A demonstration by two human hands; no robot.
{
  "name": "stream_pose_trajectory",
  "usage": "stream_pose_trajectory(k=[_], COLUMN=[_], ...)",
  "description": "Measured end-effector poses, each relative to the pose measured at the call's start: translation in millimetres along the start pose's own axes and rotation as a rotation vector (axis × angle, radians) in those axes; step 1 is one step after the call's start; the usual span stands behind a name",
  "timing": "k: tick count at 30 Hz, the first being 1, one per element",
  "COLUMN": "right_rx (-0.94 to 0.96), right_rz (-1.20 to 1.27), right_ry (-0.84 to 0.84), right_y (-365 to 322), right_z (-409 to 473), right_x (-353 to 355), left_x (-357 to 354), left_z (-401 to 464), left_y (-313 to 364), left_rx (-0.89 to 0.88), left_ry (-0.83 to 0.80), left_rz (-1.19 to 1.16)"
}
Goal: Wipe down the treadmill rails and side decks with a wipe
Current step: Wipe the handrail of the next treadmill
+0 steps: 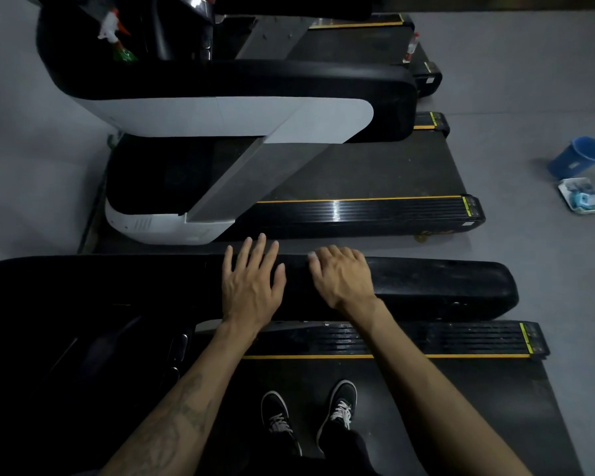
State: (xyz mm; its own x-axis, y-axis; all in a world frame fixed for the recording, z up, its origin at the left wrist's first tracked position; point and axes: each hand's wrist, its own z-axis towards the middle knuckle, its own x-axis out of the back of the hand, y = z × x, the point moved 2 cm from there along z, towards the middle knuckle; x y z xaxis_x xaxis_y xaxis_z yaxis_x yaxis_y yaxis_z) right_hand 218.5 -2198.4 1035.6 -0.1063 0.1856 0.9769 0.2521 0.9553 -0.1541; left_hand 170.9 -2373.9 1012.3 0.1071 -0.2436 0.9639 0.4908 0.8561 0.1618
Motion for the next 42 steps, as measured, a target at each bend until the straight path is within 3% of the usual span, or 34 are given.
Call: stream_pose_trajectory(k=[5,12,20,26,33,38,42], right_rx=[-0.069,0.047,-0.052,0.080,-0.093,0.031,-0.057], right_rz=[0.009,0.098,0.080,0.078,0.125,0.076,0.075], right_ry=[0.074,0.006,0.113,0.101,0.224,0.200,0.230], right_y=[-12,-8,-11,0,-12,-7,7], right_z=[-26,-16,-51,-32,-65,-48,-53], right_x=[-5,-5,-27,-24,-39,-35,-36], left_x=[-2,1,2,2,2,3,3], left_z=[0,-2,-1,-2,-1,-1,-2], left_y=[0,2,1,0,2,2,2], left_rx=[0.012,0.002,-0.021,-0.034,-0.021,-0.030,-0.034], left_ry=[0.004,0.017,0.000,0.000,-0.011,0.001,0.003], left_rz=[0.001,-0.001,0.013,0.021,0.025,0.028,0.028])
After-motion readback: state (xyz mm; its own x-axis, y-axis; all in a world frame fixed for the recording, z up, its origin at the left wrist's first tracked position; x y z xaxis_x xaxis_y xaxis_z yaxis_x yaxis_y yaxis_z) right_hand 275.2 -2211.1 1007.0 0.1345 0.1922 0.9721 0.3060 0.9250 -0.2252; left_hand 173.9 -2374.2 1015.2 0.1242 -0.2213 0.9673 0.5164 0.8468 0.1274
